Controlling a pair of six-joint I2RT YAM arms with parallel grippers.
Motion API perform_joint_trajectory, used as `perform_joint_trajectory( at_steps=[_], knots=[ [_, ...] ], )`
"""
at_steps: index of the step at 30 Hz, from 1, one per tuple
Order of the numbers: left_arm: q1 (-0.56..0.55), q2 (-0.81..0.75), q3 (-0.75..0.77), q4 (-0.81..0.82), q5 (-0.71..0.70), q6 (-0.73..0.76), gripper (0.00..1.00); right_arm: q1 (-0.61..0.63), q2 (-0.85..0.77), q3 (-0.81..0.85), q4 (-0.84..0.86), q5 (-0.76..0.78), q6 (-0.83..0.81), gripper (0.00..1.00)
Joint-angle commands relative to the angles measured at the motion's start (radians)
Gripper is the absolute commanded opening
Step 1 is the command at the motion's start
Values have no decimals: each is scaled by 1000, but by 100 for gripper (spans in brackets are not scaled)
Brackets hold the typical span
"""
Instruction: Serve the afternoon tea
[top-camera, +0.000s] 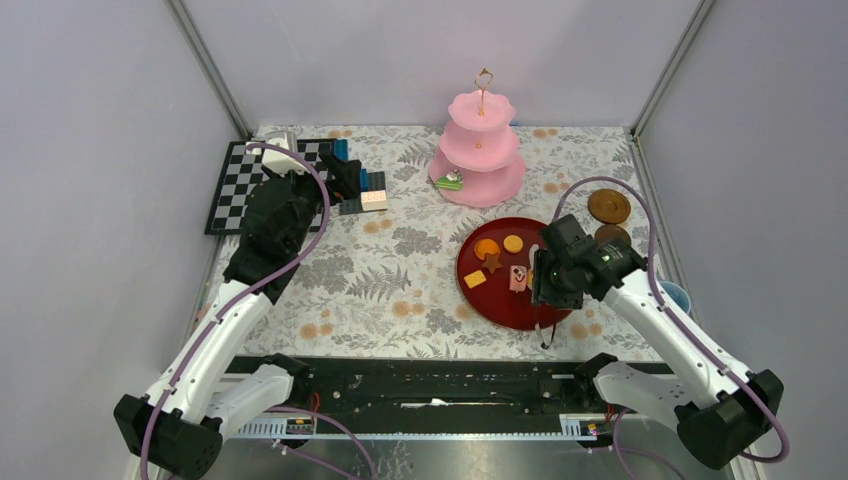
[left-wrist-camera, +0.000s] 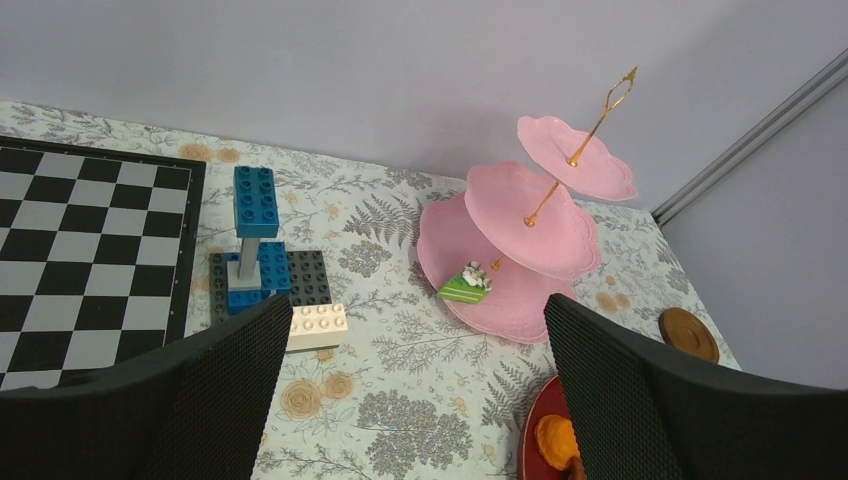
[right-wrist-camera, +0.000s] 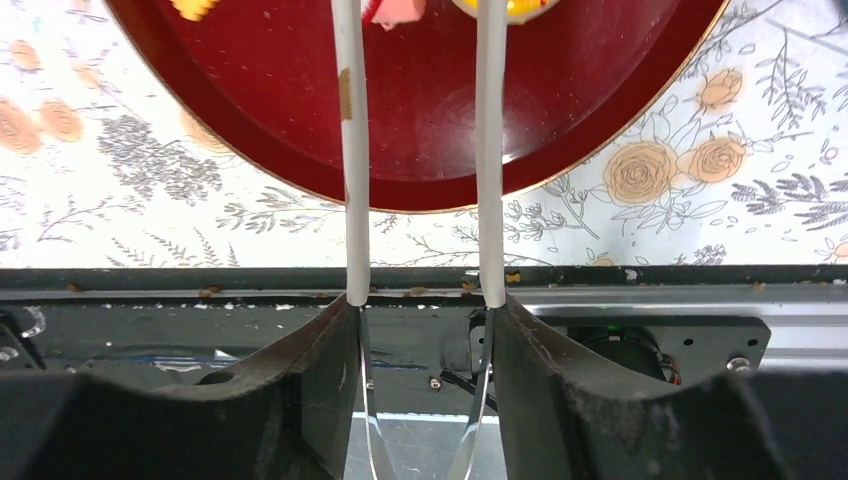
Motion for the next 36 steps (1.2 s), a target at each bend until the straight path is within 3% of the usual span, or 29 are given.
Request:
perform_joint_trajectory(
  at_steps=[1,36],
  knots=[
    [2,3,47,16,17,-6,99,-5,-19,68,-64,14,-67,55],
    [2,3,48,16,16,-6,99,9,127,-71,108,-120,-50,65]
  ],
)
